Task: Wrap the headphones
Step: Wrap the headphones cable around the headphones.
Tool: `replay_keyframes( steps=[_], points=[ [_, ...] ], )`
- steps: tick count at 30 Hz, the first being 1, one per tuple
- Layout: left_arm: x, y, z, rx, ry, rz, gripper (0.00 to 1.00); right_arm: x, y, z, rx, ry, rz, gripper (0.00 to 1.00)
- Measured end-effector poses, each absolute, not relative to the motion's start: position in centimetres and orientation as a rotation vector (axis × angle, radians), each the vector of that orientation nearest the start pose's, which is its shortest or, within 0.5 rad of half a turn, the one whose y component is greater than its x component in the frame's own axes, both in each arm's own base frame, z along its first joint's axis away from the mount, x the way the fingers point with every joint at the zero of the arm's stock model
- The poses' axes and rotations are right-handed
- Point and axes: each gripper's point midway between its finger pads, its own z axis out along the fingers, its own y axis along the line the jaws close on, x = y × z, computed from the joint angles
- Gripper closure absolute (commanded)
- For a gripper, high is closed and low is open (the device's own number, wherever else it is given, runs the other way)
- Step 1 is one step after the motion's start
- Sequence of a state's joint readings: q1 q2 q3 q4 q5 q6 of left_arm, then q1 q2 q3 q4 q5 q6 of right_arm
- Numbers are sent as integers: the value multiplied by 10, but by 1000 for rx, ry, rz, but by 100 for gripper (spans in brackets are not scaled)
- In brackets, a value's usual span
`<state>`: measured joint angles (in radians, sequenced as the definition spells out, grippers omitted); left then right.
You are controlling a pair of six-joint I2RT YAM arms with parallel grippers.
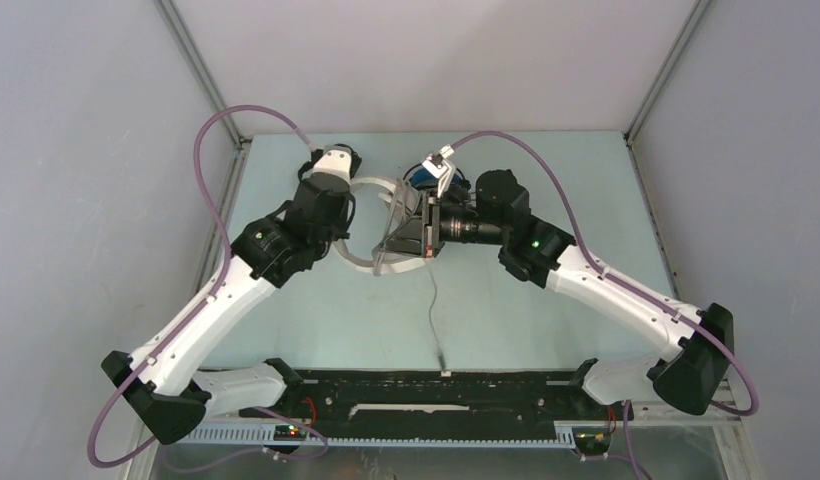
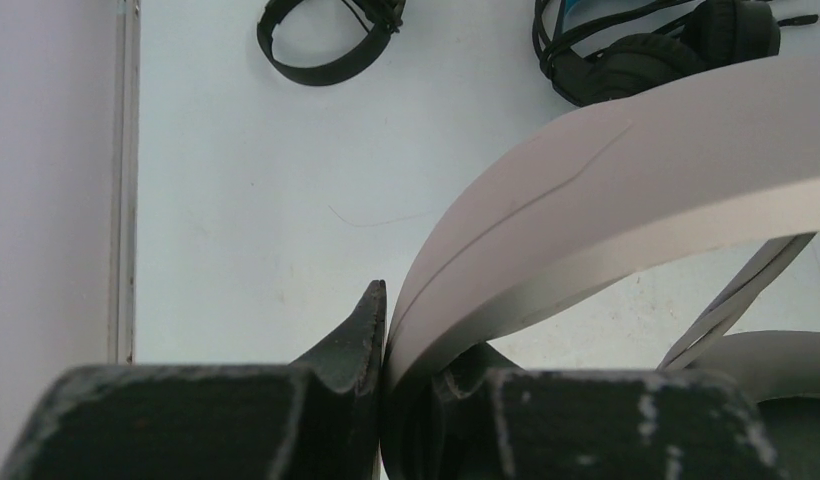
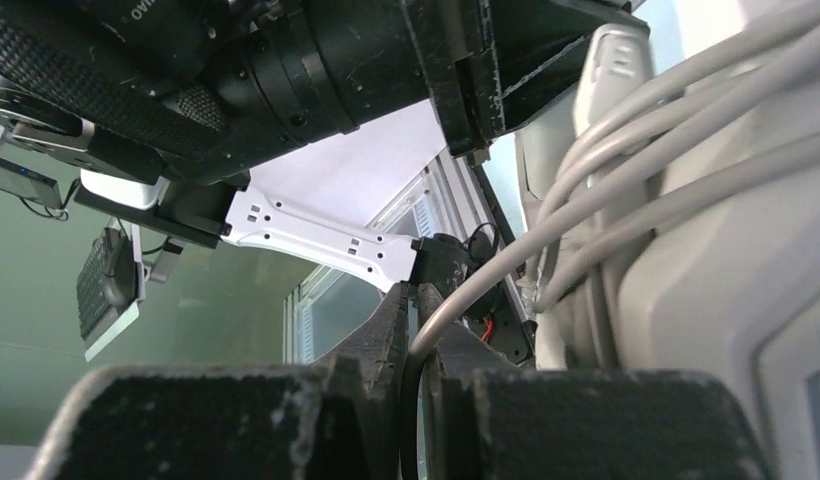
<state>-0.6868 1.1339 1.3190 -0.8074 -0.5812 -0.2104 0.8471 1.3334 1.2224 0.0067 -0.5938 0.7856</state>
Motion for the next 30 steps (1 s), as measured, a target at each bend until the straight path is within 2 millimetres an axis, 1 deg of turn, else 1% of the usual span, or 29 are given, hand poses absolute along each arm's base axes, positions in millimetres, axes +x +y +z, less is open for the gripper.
replay_keyframes(
  steps=[4,9,12,16,19,22,26,30],
  points=[
    [285,-121,287,133,2097,83,100,172,390,346,-597,1902,1616,92],
    [286,-123,287,54,2099,48,100,175,391,339,-591,1920,1564,91],
    [286,-125,295,11,2087,12,100,174,394,334,-609,1916,1510,91],
    [287,-130,313,-60,2055,-60,100,169,398,326,-661,1902,1423,91],
    [288,-131,323,-116,2035,-101,100,170,397,322,-677,1897,1363,91],
    [288,-132,327,-158,2029,-129,100,171,395,316,-685,1908,1315,92],
    [286,-134,326,-190,2036,-154,100,173,395,311,-688,1907,1260,93],
    [284,-138,324,-206,2053,-191,100,167,394,310,-705,1904,1221,95]
  ],
)
